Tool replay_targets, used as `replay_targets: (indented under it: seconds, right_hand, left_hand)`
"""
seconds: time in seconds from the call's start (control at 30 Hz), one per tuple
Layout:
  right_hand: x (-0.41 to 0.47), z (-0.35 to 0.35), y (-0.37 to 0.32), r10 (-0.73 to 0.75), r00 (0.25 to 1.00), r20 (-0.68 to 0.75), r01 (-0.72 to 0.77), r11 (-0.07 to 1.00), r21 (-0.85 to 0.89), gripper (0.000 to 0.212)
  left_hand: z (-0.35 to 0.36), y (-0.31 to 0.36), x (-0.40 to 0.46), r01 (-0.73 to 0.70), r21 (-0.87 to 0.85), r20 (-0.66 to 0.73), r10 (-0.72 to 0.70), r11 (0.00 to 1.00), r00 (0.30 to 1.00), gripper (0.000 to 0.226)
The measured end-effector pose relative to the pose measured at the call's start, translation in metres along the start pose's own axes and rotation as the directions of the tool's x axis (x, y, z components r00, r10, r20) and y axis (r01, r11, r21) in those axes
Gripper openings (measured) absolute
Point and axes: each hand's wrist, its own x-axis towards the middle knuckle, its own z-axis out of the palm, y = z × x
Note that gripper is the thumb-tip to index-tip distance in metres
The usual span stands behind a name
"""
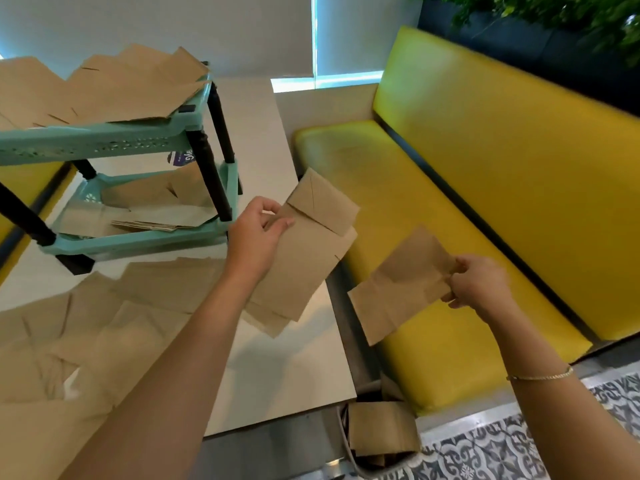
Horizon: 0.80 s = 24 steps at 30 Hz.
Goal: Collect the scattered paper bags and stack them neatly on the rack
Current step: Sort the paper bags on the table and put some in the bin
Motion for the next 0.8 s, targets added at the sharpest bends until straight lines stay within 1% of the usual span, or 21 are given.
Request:
replay_targets:
  seconds: [0.07, 0.17, 0.3, 0.4, 0.47, 0.53, 0.6, 0.7, 0.73, 0.8]
  right_hand:
    - [-0.001, -0.002, 0.021, 0.003, 0.999, -0.041, -0.004, 0.999, -0.032, 0.031]
    - [-0.002, 0.011, 0.059, 0.022, 1.0, -0.012, -0.023, 0.996, -0.092, 0.033]
    - [-0.004, 0.055, 0.114, 0.051, 0.991, 0.124, -0.02, 0.97, -0.241, 0.033]
    - [-0.013, 0.092, 0.143, 0.082, 0.974, 0.209, -0.012, 0.948, -0.318, 0.04]
    - [-0.021, 0.112, 0.155, 0.106, 0.956, 0.273, -0.005, 0.938, -0.346, 0.04]
    - [-0.028, 0.128, 0.161, 0.123, 0.921, 0.37, 0.02, 0.933, -0.36, 0.039]
    - [-0.032, 0.136, 0.163, 0.13, 0.896, 0.424, 0.032, 0.935, -0.354, 0.041]
    - [-0.024, 0.133, 0.157, 0.107, 0.894, 0.436, 0.038, 0.949, -0.312, 0.043]
    - [-0.018, 0.128, 0.153, 0.103, 0.899, 0.425, 0.009, 0.967, -0.254, 0.043]
    - [-0.006, 0.114, 0.142, 0.087, 0.919, 0.386, -0.086, 0.996, -0.02, 0.042]
  left_hand:
    - [0.019, 0.003, -0.009, 0.007, -0.064, -0.032, -0.009, 0.998, 0.999, 0.022]
    - [0.05, 0.001, -0.025, 0.048, -0.116, -0.021, -0.051, 0.992, 0.998, 0.018]
    - [0.084, -0.002, -0.048, 0.111, -0.128, 0.012, -0.11, 0.985, 0.994, 0.016]
    - [0.101, -0.01, -0.061, 0.097, -0.121, 0.009, -0.097, 0.988, 0.995, 0.015]
    - [0.106, -0.015, -0.066, 0.078, -0.109, 0.001, -0.079, 0.991, 0.997, 0.015]
    - [0.109, -0.017, -0.07, 0.065, -0.08, 0.003, -0.065, 0.995, 0.998, 0.016]
    - [0.111, -0.019, -0.073, 0.07, -0.054, 0.02, -0.069, 0.996, 0.997, 0.015]
    - [0.115, -0.02, -0.076, 0.096, -0.035, 0.073, -0.093, 0.995, 0.993, 0.013]
    - [0.117, -0.021, -0.077, 0.104, -0.033, 0.095, -0.101, 0.994, 0.99, 0.012]
    - [0.122, -0.023, -0.079, 0.115, -0.02, 0.156, -0.11, 0.993, 0.982, 0.011]
